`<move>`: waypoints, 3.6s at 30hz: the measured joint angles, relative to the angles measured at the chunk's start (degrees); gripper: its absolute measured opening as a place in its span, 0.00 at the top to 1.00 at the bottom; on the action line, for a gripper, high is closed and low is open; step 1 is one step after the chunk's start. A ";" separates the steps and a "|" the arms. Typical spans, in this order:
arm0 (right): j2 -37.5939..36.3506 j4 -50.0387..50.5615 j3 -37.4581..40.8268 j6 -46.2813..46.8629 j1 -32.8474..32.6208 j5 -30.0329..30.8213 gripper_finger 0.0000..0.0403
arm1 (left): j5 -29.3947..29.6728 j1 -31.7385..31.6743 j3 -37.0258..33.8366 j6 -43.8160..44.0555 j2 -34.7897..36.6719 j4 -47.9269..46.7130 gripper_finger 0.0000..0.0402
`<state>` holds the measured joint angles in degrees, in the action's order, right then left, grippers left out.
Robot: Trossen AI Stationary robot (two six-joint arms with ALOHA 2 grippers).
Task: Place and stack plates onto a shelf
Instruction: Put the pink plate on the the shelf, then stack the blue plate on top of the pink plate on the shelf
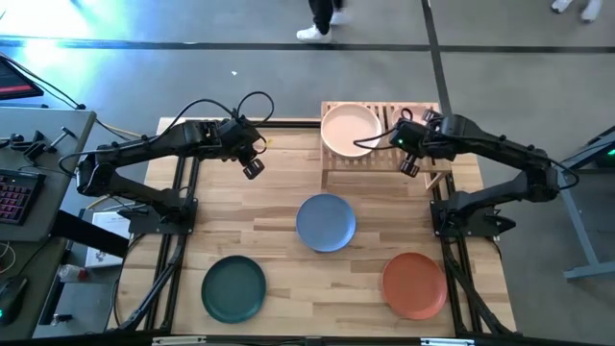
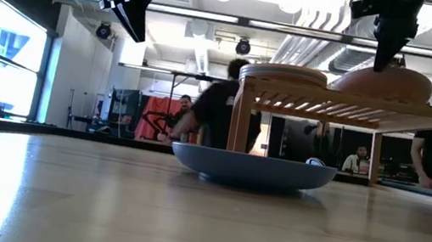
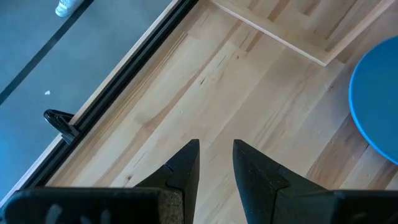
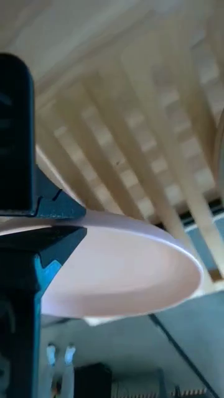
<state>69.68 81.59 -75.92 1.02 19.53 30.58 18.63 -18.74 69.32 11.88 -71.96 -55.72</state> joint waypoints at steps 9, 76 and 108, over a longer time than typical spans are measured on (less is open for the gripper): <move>0.17 -0.39 0.00 0.31 1.84 -10.80 1.00 | 0.00 0.00 0.00 -0.02 0.00 0.00 0.79; 3.71 3.71 -17.77 32.59 -8.37 -27.24 1.00 | -23.06 11.90 0.02 31.56 -23.64 14.96 0.79; 3.73 -2.74 -9.66 45.68 -26.03 -27.07 1.00 | -20.64 14.08 -0.04 33.05 -35.60 24.41 0.79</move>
<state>73.41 78.85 -85.58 46.70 -6.50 3.51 -2.01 -4.67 69.28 44.93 -107.57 -31.32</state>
